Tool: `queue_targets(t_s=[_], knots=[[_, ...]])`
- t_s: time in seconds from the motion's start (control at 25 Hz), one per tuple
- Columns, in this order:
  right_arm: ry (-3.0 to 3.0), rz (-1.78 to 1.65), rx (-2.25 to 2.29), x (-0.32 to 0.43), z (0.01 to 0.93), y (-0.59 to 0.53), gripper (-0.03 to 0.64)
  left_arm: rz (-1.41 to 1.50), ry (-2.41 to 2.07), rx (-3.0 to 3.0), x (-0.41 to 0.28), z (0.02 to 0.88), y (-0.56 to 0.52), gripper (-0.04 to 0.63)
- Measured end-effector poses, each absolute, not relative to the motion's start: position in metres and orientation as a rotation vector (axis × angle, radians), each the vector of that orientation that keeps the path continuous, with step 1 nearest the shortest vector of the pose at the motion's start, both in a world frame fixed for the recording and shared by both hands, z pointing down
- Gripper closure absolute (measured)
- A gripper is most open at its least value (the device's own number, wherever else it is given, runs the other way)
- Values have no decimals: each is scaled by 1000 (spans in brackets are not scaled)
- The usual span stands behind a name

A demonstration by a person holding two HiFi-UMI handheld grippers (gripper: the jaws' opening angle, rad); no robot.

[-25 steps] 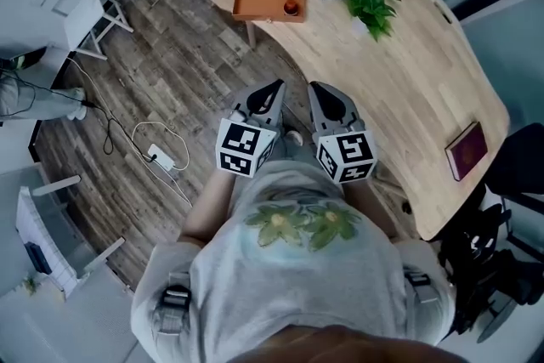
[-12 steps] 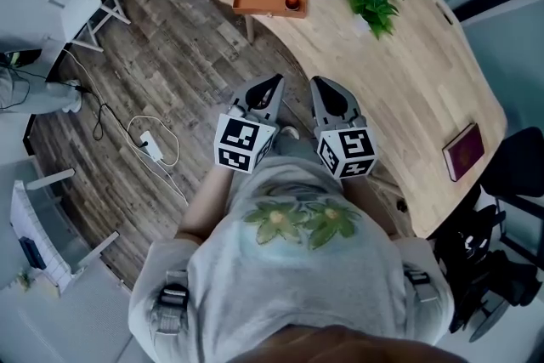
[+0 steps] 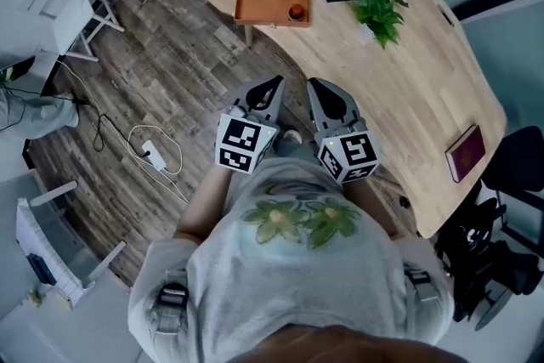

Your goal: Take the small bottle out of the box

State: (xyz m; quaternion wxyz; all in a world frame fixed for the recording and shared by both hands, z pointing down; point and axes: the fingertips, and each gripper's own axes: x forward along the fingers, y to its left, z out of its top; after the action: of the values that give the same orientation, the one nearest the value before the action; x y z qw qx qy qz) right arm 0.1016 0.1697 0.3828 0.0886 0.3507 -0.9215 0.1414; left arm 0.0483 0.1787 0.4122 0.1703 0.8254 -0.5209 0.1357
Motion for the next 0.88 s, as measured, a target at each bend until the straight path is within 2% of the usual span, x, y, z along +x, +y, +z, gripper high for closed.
queue_targets(t_s=[0.44,0.88], knots=[[-2683,420,1045,51,394,113,607,367,-1430,2349,-1,411,115,588],[-2598,429,1093,32,411,63,606,392,-1349,2349,-27,424,70,588]])
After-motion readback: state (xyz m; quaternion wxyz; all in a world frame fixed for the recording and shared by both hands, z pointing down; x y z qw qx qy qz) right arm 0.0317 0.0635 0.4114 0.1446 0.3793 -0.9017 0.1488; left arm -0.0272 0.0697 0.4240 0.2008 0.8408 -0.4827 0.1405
